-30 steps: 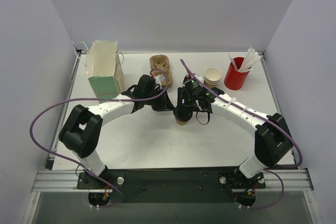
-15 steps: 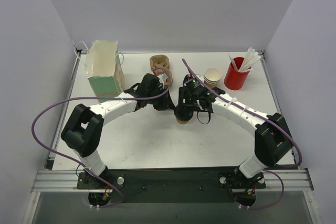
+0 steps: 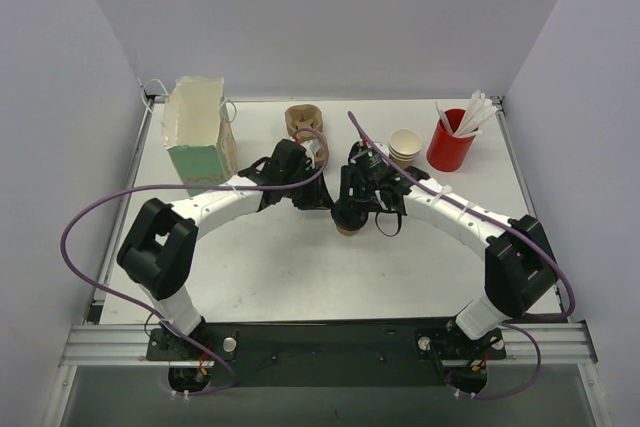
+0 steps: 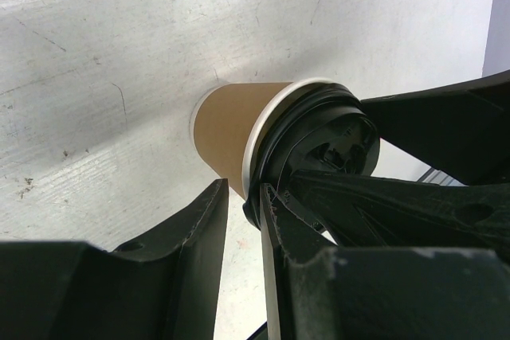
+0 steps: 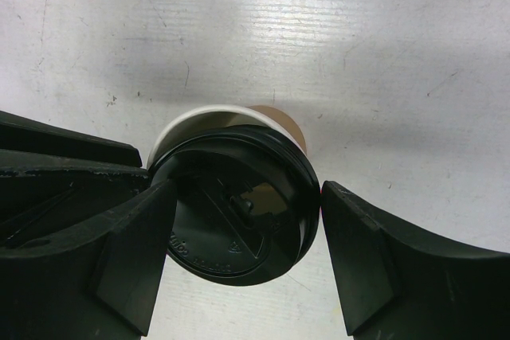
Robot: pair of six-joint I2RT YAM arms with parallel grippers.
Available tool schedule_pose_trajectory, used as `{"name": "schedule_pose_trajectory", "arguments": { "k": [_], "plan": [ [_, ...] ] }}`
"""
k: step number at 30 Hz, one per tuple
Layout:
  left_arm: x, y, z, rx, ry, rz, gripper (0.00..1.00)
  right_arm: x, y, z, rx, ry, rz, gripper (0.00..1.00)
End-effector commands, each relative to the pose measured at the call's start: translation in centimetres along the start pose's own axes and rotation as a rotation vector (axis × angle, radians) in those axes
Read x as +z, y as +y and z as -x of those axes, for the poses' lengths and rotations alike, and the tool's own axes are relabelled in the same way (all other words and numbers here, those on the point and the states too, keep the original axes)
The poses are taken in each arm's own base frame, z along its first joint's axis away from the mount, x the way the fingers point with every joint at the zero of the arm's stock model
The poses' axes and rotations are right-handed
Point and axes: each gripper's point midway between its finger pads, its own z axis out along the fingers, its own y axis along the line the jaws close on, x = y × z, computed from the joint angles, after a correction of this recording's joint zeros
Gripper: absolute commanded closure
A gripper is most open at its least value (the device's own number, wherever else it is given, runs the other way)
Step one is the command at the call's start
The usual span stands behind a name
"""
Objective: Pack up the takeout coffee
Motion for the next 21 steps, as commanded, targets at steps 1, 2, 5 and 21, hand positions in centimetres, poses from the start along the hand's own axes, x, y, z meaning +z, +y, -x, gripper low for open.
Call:
{"name": "schedule_pose_trajectory", "arguments": {
  "k": [1, 2, 5, 21],
  "plan": [
    [0.2, -0.1, 0.1, 0.031, 0.000, 0.027, 0.67, -0.2, -0.5, 0.2, -0.002, 0.011, -0.018, 0.32],
    [0.2, -0.2, 0.2, 0.030, -0.003, 0.025, 0.67, -0.2, -0.4, 0.3, -0.002, 0.010, -0.016, 0.32],
    [0.1, -0.4, 0.2, 0.027, -0.004, 0.018, 0.67, -0.2, -0.5, 0.7, 0.003, 0.007, -0.020, 0.32],
    [-0.1, -1.5, 1.1, 0.016, -0.021, -0.007, 0.67, -0.1, -0.7, 1.6, 0.019, 0.010, -0.013, 0.32]
  ]
}}
